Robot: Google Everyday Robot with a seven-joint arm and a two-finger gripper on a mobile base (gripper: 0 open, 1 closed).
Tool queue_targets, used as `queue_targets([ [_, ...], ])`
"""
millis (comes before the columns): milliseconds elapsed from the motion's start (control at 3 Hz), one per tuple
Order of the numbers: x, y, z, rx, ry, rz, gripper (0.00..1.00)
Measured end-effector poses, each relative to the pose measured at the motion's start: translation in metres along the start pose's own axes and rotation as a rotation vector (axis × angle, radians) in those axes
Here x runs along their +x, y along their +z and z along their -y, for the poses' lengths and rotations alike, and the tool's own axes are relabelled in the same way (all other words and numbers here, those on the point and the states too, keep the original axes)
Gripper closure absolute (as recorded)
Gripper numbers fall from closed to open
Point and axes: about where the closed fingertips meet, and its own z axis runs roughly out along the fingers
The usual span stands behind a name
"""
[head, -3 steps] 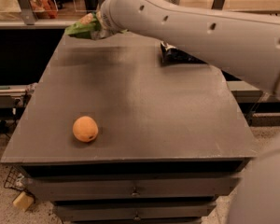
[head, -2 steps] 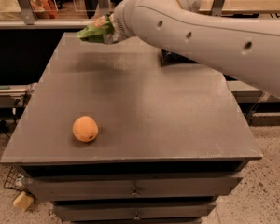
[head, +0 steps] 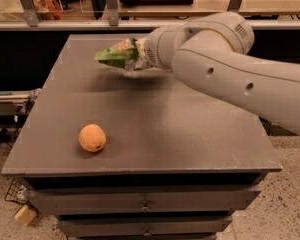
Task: Move green rice chip bag near orange
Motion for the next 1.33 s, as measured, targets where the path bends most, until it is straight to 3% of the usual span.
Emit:
queue_targets([
  [333,0.024,-0.008,-0.025,-0.056,0.062,-0.004,1.00],
  [667,0.033,-0.013,-0.058,-0.126,0.081,-0.010,1.00],
  [1000,0.042,-0.030,-0.075,-0.193,0.140,-0.034,1.00],
  [1333,0.051,-0.057,-0.064,-0.261,0.202,-0.063,1.00],
])
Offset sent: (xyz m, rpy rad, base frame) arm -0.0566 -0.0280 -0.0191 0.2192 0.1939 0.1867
